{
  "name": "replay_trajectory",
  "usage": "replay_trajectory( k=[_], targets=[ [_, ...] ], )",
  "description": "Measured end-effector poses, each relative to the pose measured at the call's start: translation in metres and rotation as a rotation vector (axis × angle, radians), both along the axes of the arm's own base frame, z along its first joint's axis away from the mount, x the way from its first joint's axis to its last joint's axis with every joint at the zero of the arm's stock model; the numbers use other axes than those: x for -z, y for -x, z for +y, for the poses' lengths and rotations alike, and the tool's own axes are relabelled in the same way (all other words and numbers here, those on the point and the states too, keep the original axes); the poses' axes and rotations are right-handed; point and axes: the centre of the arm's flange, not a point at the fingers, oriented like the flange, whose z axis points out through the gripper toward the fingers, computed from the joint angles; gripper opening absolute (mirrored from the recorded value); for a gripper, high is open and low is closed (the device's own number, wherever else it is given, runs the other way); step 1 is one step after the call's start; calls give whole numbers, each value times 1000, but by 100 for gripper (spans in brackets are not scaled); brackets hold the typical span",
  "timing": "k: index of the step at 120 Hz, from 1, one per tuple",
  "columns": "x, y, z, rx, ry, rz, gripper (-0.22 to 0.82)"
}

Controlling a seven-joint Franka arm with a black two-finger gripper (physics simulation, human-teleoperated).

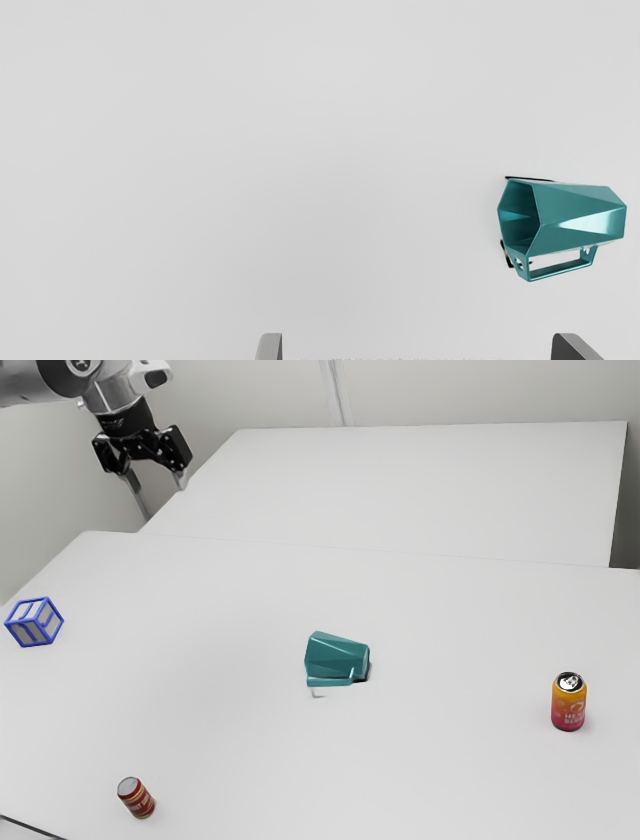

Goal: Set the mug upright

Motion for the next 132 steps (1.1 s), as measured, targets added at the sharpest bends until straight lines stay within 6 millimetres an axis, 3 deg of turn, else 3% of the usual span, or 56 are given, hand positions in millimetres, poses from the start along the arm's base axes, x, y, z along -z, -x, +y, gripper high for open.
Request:
replay_trajectory(
  k=[20,31,43,64,78,86,101,132],
  targets=[
    [6,0,-2,0,20,12,59],
    [19,-5,-3,-2,61,19,59],
    [40,-7,9,-27,137,24,59],
    [122,0,52,-110,395,46,59],
    [200,17,63,-157,608,52,59],
    [228,25,64,-166,705,20,59],
    [270,36,58,-174,852,-64,58],
    [326,40,48,-159,959,-214,58]
  ],
)
